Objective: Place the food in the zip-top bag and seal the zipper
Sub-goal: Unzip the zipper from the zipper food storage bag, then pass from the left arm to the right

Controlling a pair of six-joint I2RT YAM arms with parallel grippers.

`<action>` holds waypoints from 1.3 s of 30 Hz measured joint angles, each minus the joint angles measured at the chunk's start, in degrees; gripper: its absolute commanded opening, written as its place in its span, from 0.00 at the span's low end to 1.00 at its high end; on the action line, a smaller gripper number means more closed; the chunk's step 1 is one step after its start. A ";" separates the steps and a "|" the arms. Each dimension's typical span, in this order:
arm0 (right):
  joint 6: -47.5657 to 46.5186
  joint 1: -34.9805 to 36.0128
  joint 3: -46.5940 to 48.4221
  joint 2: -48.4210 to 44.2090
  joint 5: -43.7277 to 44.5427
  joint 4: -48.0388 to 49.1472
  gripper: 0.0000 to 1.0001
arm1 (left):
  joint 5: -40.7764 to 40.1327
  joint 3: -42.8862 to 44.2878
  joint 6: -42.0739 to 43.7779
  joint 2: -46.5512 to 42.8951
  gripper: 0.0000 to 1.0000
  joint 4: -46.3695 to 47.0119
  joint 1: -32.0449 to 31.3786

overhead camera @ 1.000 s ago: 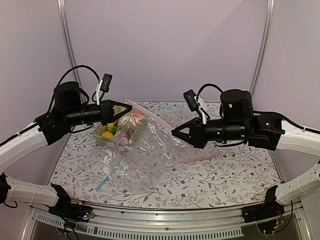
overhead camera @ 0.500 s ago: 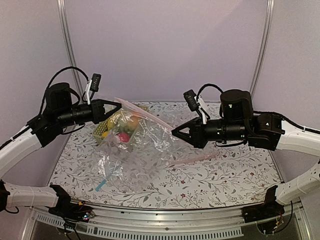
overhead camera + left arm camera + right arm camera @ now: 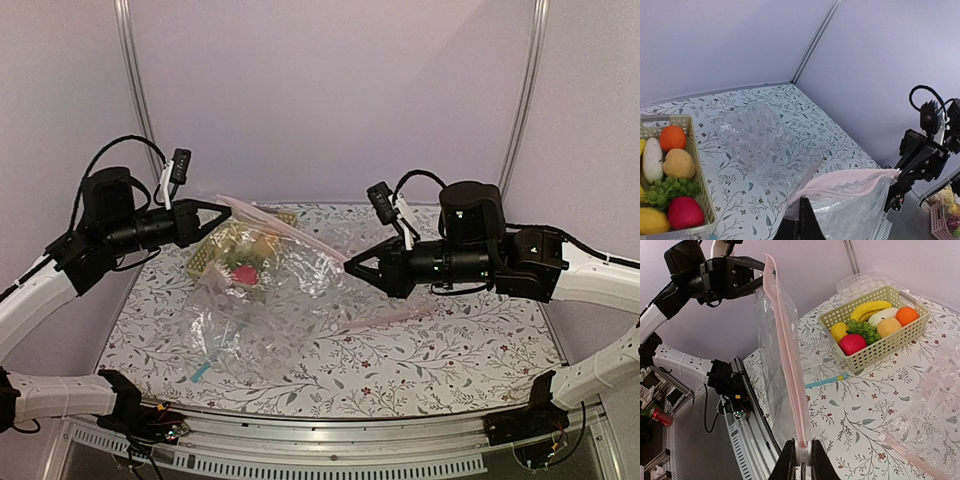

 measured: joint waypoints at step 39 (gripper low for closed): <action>-3.50 0.96 1.77 -0.48 -1.36 -2.08 0.65 | 22.71 4.13 7.82 8.17 0.00 -1.66 -10.75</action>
